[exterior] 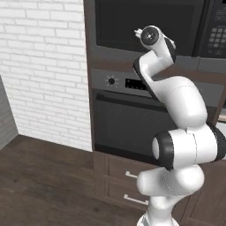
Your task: Pick the sweet potato from the sink and place it in the bowl. Then pick the bowl and place it in the microwave. Then close the microwave door and press the start button.
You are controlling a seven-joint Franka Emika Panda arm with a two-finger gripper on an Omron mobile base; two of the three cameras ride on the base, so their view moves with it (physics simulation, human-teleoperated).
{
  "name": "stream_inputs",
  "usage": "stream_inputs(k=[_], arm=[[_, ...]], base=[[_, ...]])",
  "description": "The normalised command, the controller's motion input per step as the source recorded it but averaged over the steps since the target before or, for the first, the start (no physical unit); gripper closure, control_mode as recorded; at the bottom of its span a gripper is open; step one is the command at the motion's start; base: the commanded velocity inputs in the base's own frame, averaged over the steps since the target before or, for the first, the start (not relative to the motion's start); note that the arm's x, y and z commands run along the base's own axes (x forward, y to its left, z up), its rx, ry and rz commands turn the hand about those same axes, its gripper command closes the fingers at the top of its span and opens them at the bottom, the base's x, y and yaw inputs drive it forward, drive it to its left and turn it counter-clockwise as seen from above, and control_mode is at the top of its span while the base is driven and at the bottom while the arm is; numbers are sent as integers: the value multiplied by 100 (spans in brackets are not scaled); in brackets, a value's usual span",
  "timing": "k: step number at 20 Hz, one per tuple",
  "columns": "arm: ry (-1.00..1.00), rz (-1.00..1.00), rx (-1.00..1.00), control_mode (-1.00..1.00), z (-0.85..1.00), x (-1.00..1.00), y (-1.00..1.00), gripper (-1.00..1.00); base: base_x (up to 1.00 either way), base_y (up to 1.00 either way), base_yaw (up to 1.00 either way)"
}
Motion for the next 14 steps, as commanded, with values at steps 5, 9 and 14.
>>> stream_inputs(k=[5, 9, 14], arm=[[-4, 2, 3, -100, -6, 52, -24, -100], [-2, 0, 0, -100, 1, -1, 0, -100], [-9, 1, 0, -100, 15, -97, 0, -100]], base=[[0, 0, 0], [0, 0, 0], [0, 0, 0]])
